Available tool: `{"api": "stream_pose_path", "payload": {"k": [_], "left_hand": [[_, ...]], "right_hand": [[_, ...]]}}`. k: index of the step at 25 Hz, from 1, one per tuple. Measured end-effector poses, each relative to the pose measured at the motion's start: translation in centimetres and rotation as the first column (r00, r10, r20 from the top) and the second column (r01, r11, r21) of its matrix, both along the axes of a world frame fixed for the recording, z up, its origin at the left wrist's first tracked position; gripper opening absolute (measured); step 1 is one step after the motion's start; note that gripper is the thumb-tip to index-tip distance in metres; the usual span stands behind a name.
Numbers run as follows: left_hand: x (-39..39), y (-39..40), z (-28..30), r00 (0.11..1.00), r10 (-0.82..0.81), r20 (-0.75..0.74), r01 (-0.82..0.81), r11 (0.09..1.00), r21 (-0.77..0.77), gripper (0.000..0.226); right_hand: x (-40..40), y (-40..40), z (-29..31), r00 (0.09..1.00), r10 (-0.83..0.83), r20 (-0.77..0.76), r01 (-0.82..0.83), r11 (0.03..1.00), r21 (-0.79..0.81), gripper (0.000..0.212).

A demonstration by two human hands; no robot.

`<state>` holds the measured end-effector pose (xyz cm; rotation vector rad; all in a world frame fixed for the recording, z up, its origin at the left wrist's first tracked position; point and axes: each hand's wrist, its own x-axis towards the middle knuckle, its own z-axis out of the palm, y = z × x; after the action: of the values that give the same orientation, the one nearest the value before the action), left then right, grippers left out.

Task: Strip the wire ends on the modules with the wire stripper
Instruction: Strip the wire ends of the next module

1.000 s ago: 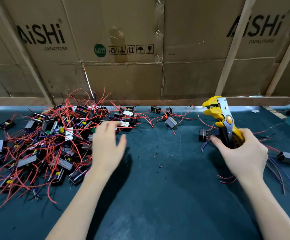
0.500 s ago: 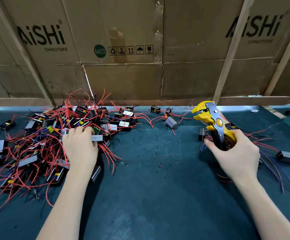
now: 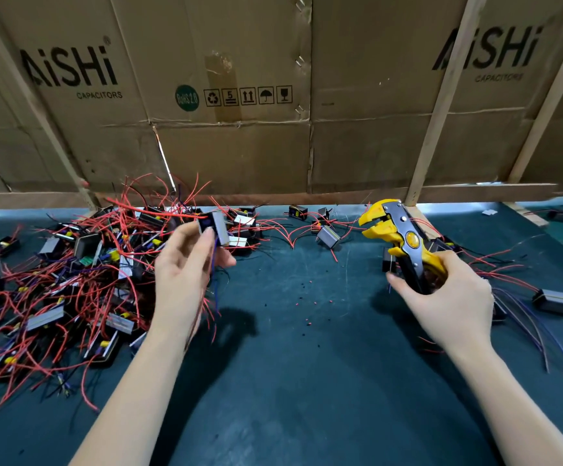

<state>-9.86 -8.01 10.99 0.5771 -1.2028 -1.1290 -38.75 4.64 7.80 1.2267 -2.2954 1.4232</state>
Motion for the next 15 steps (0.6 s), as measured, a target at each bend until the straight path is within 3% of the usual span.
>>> {"api": "stream_pose_path", "payload": {"k": [2,4,6,7,8,9,12,13,15], "left_hand": [[-0.8,0.2,-0.7,0.972,-0.197,0.127,0.190,0.980,0.059,0.021],[-1.2,0.4,-1.6,0.840,-0.287,0.461,0.246,0.958,0.148,0.027],[-1.3,0.5,-2.7,0.540,-0.144,0.829,0.159,0.985,0.068,0.012],[-1.3,0.5,-3.0,0.386,-0.008,0.923,0.122,0.992,-0.042,0.007],[-1.2,0.5,-3.1,0.290,0.105,0.951,0.096,0.986,-0.138,0.009],[-1.1,0.5,-3.1,0.252,0.160,0.954,0.080,0.979,-0.186,0.011],[-0.9,0.4,-2.9,0.293,0.117,0.949,0.096,0.984,-0.151,0.021],[-0.9,0.4,-2.9,0.348,0.051,0.936,0.096,0.991,-0.089,0.029],[-1.5,0.5,-3.0,0.548,-0.084,0.832,0.078,0.996,0.049,0.030]], "right_hand": [[0.1,-0.1,-0.1,1.000,0.006,-0.010,-0.005,1.000,0.020,0.041],[0.2,-0.1,-0.1,1.000,0.011,-0.029,-0.010,0.999,0.031,0.042],[0.3,-0.1,-0.2,0.999,0.009,-0.038,-0.008,0.999,0.035,0.042],[0.3,-0.2,-0.2,0.999,0.009,-0.037,-0.007,0.999,0.037,0.042],[0.3,-0.2,-0.3,0.999,0.009,-0.037,-0.008,0.999,0.039,0.042],[0.3,-0.2,-0.3,0.999,0.009,-0.039,-0.008,0.999,0.041,0.042],[0.4,-0.2,-0.3,0.999,0.005,-0.051,-0.003,0.999,0.046,0.042],[0.4,-0.2,-0.3,0.999,0.006,-0.052,-0.003,0.999,0.050,0.042],[0.4,-0.3,-0.3,0.998,0.008,-0.058,-0.005,0.998,0.062,0.042]]}}
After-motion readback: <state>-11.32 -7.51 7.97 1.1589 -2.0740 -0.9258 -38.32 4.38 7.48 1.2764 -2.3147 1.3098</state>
